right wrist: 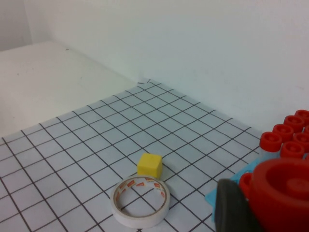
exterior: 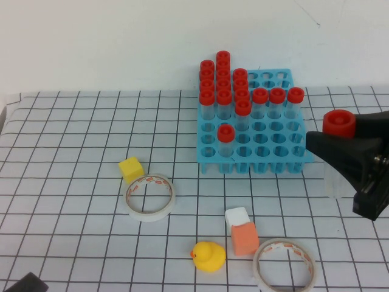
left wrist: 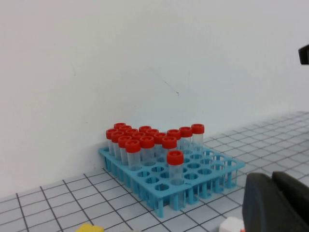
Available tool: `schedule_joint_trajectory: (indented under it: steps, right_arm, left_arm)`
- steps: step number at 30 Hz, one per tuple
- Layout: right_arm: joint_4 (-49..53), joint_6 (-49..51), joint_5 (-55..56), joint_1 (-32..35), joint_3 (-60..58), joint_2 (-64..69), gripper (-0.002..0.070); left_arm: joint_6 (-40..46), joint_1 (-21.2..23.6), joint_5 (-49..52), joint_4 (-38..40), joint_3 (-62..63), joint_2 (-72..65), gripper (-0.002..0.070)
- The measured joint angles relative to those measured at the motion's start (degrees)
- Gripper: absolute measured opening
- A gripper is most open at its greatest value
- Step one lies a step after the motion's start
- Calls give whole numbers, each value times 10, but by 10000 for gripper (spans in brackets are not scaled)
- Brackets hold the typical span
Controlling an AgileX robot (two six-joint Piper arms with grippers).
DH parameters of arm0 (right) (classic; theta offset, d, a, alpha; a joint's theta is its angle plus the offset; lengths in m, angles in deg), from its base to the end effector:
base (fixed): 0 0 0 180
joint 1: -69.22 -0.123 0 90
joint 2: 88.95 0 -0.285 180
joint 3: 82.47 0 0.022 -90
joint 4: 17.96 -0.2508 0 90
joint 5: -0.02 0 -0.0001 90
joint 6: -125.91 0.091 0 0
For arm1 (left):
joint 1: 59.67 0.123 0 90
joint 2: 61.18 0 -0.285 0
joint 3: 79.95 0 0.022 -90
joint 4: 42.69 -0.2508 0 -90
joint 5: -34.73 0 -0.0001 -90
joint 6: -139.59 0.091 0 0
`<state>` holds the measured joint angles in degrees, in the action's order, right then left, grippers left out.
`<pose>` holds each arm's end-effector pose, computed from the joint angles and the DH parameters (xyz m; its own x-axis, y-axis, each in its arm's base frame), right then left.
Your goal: Place the test tubes
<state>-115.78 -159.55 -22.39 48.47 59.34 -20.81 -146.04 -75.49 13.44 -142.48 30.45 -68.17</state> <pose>0.1961 0.1112 0.3190 -0.1286 -0.1696 -0.9771 -0.6929 0.7202 -0.0338 0.0294 -0.0421 0.2515 0.1069 -0.1172 -0.9873 0.6060 0.7950 -0.0288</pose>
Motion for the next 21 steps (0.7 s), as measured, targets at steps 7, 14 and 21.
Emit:
schedule_joint_trajectory:
  steps: [7, 14, 21]
  right_arm:
    - [0, 0, 0, 0, 0, 0, 265]
    - [0, -15, 7, 0, 0, 0, 265]
    - [243, 295, 65, 0, 47, 22, 265]
  left_arm:
    - [0, 0, -31, -7, 0, 0, 0]
    - [0, 0, -66, -9, 0, 0, 0]
    - [0, 0, -107, -12, 0, 0, 0]
